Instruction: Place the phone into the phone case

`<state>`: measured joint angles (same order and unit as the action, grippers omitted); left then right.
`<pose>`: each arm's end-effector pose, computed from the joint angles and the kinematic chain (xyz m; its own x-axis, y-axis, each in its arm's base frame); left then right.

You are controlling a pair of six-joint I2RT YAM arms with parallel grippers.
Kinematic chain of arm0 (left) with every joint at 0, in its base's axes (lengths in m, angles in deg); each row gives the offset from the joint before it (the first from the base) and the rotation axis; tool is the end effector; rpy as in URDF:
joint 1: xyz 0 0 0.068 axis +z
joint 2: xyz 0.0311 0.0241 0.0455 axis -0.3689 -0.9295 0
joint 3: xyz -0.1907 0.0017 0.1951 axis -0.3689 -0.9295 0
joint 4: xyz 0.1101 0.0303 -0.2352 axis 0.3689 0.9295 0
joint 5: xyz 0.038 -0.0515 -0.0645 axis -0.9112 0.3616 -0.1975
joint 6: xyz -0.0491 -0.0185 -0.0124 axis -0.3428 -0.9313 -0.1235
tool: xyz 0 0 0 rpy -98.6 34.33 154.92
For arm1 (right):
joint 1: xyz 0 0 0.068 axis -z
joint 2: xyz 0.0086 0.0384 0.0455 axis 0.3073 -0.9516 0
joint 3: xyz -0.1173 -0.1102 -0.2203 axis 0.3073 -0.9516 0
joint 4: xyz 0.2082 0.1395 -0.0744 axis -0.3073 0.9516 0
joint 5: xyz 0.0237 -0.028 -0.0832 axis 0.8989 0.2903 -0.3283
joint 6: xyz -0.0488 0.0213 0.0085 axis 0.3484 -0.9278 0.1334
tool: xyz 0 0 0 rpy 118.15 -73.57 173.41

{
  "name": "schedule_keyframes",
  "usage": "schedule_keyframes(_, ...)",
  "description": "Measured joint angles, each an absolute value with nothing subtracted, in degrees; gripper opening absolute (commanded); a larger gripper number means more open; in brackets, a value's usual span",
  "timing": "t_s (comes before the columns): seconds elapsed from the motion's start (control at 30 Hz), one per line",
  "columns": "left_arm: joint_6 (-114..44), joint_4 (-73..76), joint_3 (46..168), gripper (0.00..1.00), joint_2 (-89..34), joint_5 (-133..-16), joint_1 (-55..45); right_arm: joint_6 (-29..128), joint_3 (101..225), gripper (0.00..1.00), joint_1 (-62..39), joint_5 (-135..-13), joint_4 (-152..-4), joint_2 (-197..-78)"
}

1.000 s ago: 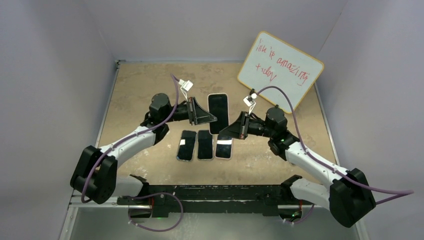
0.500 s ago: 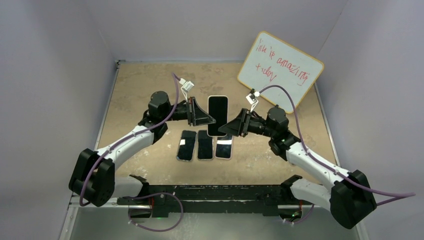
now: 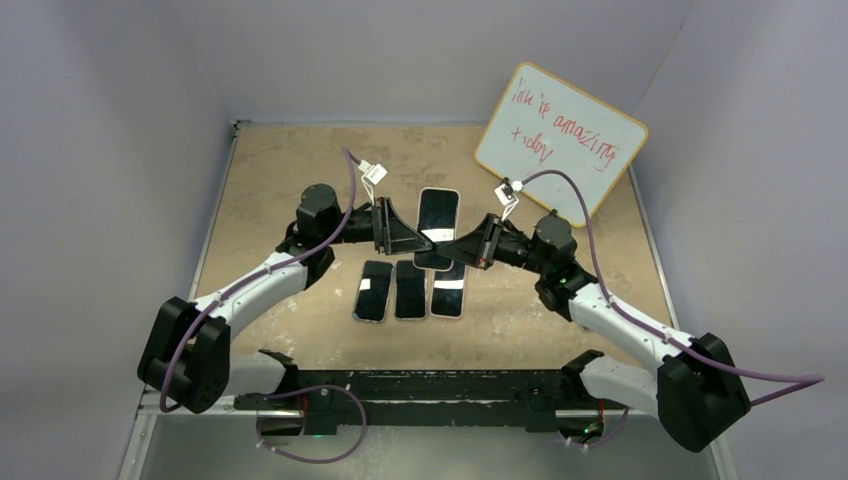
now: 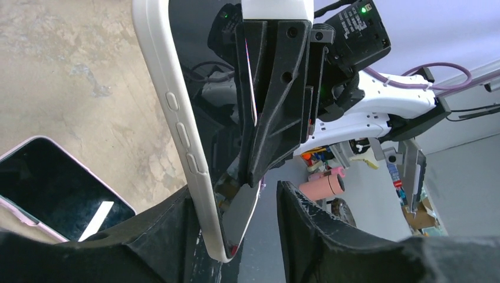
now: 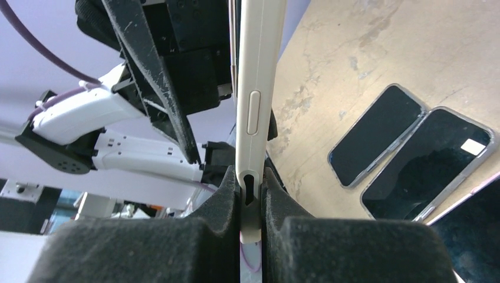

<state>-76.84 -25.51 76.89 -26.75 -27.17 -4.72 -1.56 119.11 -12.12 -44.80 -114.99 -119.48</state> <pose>0.2396 -0.1515 0.2822 -0.8245 -0.0996 -0.5571 0.5485 0.1016 -0.8300 0.1991 0.1397 0.2824 -0.7320 0.3554 -0.5812 -0.5613 0.1688 0.8102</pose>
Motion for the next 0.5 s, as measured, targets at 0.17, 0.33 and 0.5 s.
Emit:
schedule_keyframes(0.17, -77.1, -25.2, 76.6, 0.5, -26.7, -28.3, -4.7, -2.8, 118.0, 0.0, -12.1, -48.1, -115.3, -118.5)
schedule_keyframes(0.33, -77.7, -25.2, 75.8, 0.46, -26.8, -29.0, -4.7, -3.2, 117.2, 0.0, -12.0, -51.0, -115.5, -117.5)
schedule_keyframes(0.5, -78.1, -25.1, 75.3, 0.39, -27.1, -29.5, -4.7, -3.4, 117.0, 0.0, -12.0, -52.0, -115.5, -117.4)
